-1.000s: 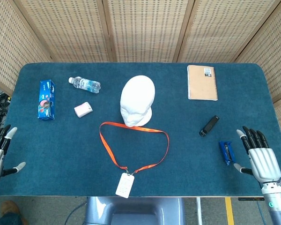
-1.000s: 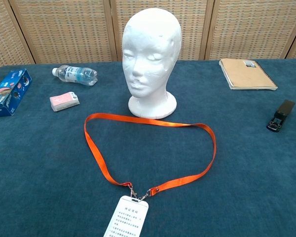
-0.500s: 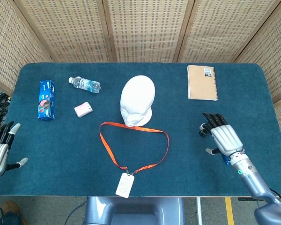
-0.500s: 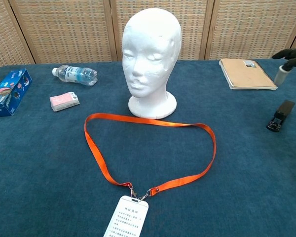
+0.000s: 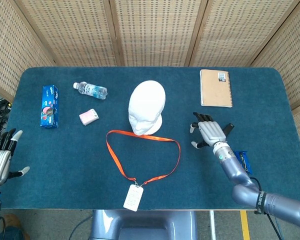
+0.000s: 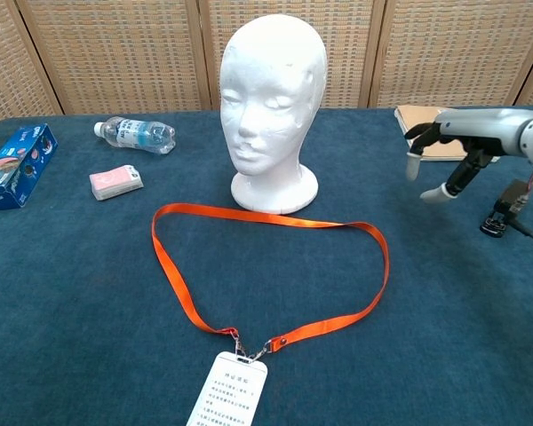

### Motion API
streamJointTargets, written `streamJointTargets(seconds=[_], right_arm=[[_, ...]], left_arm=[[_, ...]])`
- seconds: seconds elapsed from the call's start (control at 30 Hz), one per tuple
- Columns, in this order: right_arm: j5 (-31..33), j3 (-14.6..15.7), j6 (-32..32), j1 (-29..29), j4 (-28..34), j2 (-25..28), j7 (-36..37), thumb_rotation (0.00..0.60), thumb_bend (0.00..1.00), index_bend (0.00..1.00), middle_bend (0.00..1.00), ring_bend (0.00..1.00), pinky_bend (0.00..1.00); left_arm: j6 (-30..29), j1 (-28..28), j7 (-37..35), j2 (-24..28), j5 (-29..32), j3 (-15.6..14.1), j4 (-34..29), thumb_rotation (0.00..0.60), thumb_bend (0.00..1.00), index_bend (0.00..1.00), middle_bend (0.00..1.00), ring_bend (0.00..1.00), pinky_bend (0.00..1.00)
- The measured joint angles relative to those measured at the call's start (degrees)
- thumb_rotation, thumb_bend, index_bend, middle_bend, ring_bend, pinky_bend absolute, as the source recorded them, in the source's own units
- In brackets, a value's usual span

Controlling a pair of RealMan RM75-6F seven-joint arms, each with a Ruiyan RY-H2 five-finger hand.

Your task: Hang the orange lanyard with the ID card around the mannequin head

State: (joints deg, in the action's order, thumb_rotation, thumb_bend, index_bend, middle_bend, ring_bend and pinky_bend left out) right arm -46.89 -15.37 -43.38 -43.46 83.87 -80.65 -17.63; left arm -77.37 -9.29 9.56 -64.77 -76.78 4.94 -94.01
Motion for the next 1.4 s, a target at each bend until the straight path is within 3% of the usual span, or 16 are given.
streamJointTargets(seconds=[0.13,0.33,0.97,1.4], right_arm=[[5.6,0.9,-0.3,-3.2,-5.1,-5.8,-4.1,0.600,0.50,0.47,0.00,0.00,0.00],[9.0,2.4,-2.6,-6.0,-7.6,-10.4,-8.2,0.600,0.51,0.49,0.00,0.00,0.00],[15.2,2.5,-5.8,-8.9,-12.5,-17.2,-12.5,0.600,0.52,0.51,0.00,0.00,0.00],[15.3,2.7,-6.2,-9.3,-14.8,-19.3,-13.7,0.600,0.66,0.61,0.00,0.00,0.00]], left_arm=[[0.2,-0.1,-0.7,0.1,0.6,0.2,0.3,0.600,0.00,0.00,0.00,0.00,0.00],[0.5,-0.1,-1.7,0.4,1.0,0.2,0.6,0.600,0.00,0.00,0.00,0.00,0.00],[0.2,-0.1,-2.7,0.7,0.9,0.1,0.7,0.600,0.00,0.00,0.00,0.00,0.00],[1.0,-0.5,-2.7,0.5,1.3,0.0,1.1,0.600,0.00,0.00,0.00,0.00,0.00]])
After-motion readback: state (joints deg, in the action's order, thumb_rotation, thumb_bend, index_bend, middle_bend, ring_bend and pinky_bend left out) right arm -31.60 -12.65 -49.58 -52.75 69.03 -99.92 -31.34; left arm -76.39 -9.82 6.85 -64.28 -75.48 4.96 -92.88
